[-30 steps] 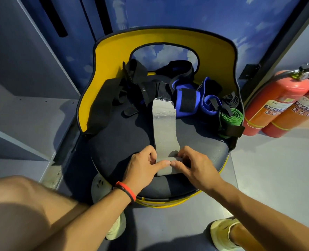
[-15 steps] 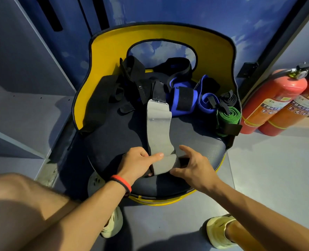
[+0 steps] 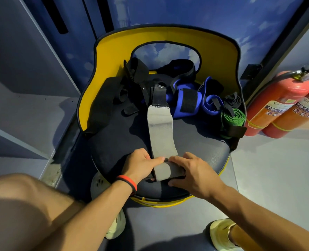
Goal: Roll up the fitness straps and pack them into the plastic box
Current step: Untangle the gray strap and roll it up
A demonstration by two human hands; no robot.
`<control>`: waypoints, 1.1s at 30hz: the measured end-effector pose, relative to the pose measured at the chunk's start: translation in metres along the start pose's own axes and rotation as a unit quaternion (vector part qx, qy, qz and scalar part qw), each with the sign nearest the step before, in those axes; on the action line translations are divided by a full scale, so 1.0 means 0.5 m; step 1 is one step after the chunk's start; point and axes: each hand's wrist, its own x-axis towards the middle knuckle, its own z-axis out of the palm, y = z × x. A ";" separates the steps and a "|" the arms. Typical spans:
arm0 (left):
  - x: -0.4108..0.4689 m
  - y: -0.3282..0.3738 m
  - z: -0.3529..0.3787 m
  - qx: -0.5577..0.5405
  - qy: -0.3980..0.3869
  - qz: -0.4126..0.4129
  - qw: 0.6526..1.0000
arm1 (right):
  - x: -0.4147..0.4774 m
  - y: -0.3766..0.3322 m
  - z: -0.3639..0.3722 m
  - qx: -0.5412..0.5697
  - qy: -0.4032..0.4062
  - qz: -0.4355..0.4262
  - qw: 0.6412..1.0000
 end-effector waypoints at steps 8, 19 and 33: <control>0.012 0.025 -0.009 0.109 0.009 0.038 0.993 | 0.014 -0.004 -0.028 -0.053 -0.016 -0.057 0.997; 0.039 0.008 -0.018 0.052 -0.026 0.031 0.998 | 0.040 -0.009 -0.057 -0.033 -0.109 -0.059 0.992; -0.014 -0.054 -0.020 -0.080 -0.022 0.156 0.984 | 0.061 0.013 -0.040 0.252 -0.009 0.112 0.961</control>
